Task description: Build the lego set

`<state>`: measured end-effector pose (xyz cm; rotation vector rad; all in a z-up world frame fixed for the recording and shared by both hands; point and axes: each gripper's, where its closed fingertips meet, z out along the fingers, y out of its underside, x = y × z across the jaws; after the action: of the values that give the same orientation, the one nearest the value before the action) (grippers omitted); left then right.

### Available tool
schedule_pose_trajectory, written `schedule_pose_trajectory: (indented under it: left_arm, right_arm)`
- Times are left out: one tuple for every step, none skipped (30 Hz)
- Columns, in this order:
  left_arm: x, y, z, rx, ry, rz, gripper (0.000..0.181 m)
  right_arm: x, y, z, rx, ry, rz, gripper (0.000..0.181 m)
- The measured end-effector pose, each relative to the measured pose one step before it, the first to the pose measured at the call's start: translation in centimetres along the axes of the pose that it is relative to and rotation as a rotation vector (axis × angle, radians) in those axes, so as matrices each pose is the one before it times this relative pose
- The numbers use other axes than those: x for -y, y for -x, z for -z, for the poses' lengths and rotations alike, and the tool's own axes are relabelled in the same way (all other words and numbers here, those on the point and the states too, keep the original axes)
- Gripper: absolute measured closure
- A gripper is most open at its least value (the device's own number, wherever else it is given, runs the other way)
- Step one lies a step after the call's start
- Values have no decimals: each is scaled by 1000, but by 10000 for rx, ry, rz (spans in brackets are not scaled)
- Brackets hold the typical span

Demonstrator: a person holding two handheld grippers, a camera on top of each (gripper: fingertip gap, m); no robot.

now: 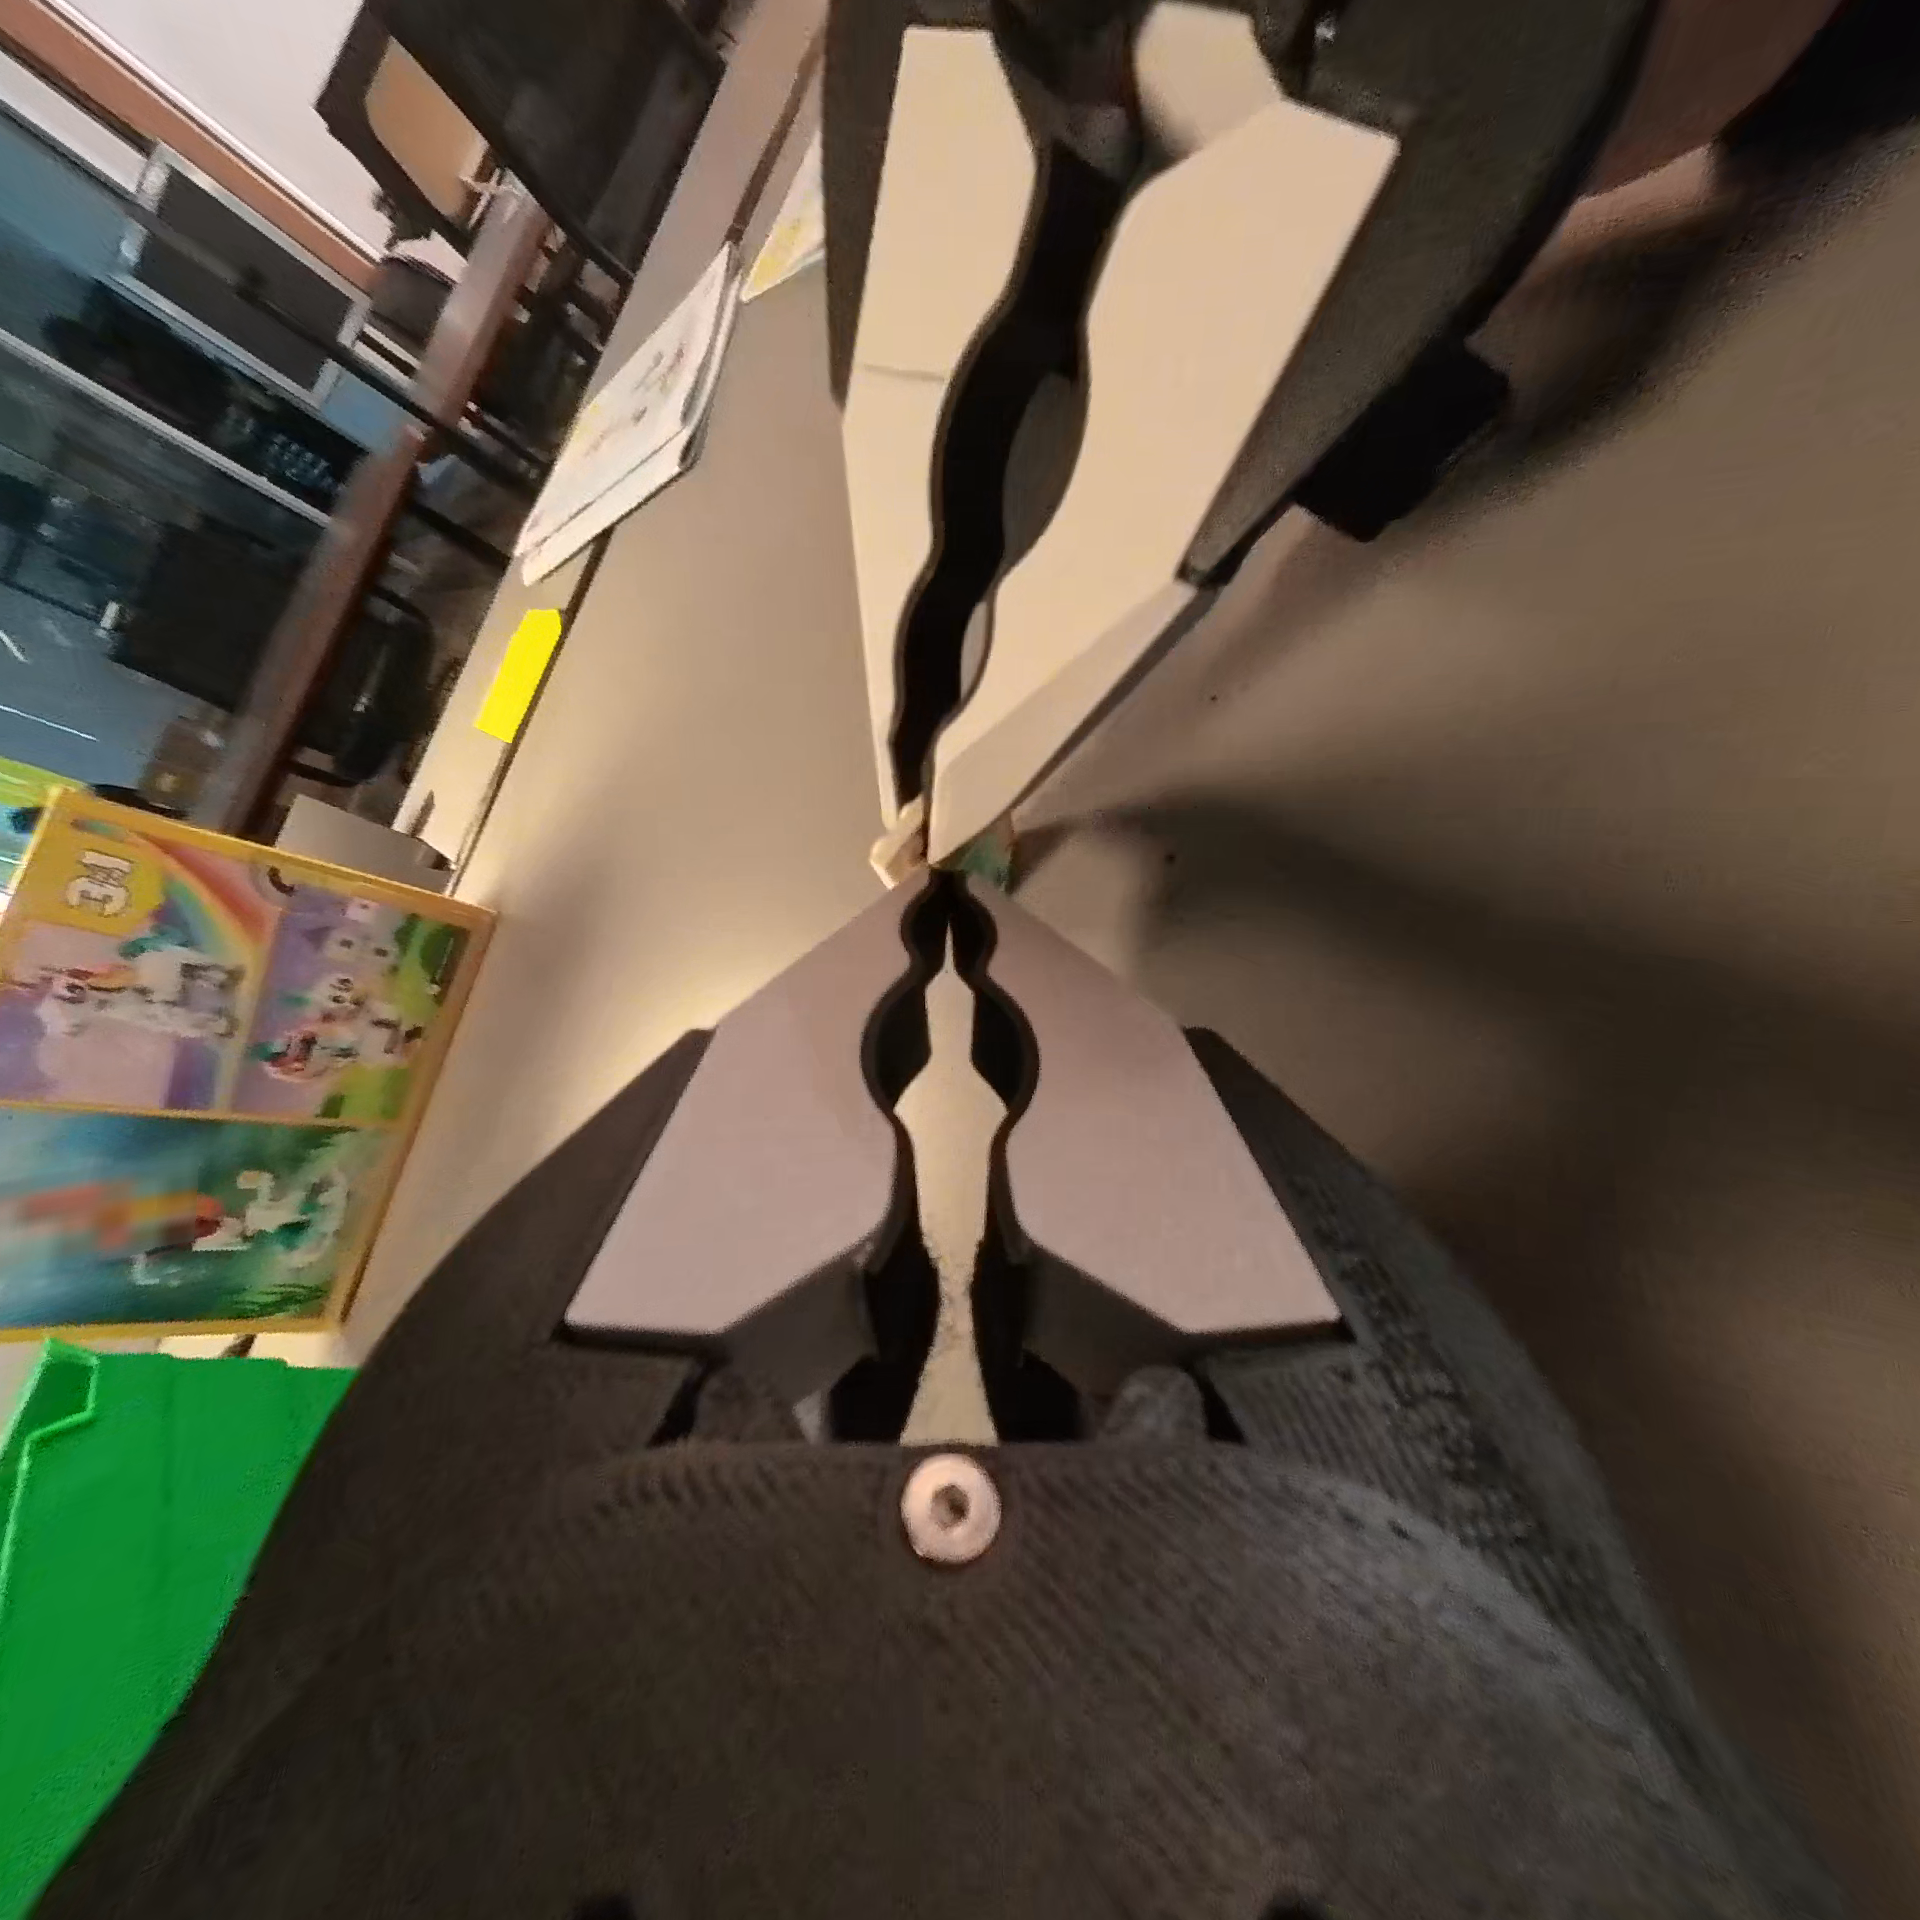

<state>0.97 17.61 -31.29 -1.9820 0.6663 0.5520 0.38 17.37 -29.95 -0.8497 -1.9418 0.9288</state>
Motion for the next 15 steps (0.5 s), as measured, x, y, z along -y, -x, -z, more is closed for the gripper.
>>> schedule_pose_trajectory:
  left_arm:
    - [-45, -17, -3, -84, 11, 121, 181]
    - [-11, 1, 6, -60, -23, 111, 181]
    - [1, -24, 5, -50, -21, 54, 181]
    - [-13, 13, -7, -15, 7, 20, 181]
    - [-21, -121, -18, -84, 12, -5, 181]
    - [-321, -1426, -338, -846, 200, 19, 181]
    - [-628, -1094, -674, -392, 444, -191, 181]
    - [506, 320, 124, 548, 15, -909, 181]
    - [361, -81, -21, 222, -39, -292, 181]
    - [56, -178, -96, 39, -21, 43, 181]
    - [-164, 657, 117, 483, 36, -95, 181]
    - [26, 1259, 384, 807, -177, -150, 181]
    - [183, 962, 422, 528, -330, 98, 181]
    - [237, 579, 344, 234, -331, 353, 181]
    - [302, 440, 276, 141, -300, 388, 181]
  right_arm:
    - [2, 19, -40, -27, -27, 80, 179]
    - [9, -11, -27, 6, -46, -25, 180]
    - [7, -18, 0, 9, -34, -48, 180]
    - [-3, -36, -12, -9, -5, -13, 180]
    - [22, -30, 5, -20, -15, -7, 180]
    - [424, -9, 53, 18, -268, -98, 179]
    - [765, 72, 109, 149, -430, -444, 179]
    - [447, 40, 1, 160, -237, -446, 179]
    - [-86, -171, -16, -8, 37, -112, 179]
    - [-206, -264, 81, -79, 77, -3, 179]
    - [-46, -262, 182, -13, -38, -198, 179]
    - [169, -297, 272, 21, -181, -363, 179]
    - [242, -308, 281, 27, -235, -381, 179]
    - [202, -242, 208, 49, -187, -315, 179]
    - [165, -128, 135, 59, -150, -195, 179]
